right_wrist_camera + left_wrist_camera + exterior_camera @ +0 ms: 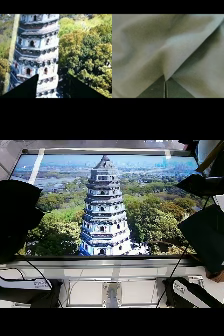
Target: Fold the clothes and pants, and hang the long-sleeved shirts on hangers.
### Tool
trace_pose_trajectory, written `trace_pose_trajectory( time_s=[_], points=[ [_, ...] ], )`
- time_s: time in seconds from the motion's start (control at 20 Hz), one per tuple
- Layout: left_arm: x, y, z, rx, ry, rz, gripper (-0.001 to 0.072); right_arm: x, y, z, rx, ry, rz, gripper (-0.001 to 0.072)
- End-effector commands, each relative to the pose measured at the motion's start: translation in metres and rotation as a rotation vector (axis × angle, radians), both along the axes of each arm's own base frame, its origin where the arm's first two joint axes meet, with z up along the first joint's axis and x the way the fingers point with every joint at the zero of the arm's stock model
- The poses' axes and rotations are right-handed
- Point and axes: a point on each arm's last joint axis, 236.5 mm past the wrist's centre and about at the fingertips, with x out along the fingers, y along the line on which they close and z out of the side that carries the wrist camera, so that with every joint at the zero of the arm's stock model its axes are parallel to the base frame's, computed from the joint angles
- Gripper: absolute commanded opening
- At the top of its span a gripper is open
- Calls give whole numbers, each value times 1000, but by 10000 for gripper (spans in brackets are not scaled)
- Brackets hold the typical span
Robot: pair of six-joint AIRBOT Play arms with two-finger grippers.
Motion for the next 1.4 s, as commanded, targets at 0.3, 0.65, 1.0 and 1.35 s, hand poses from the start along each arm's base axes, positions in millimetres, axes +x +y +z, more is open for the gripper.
trace_pose_trajectory(
  time_s=[0.3, 0.65, 1.0, 1.35],
  points=[
    [-6, -275, 240, -175, -524, -525, 10, -70, -62, 7, -367, 212, 2, 407],
    [-66, -542, 136, -566, -132, -1139, 10, -49, -74, 25, -404, 111, -57, 407],
    [-36, -611, 63, -600, -23, -1146, 594, -33, -75, 7, -382, 155, -42, 408],
    [-68, -381, 110, -344, 20, -714, 592, -9, -59, -41, -275, 208, 9, 409]
  ],
)
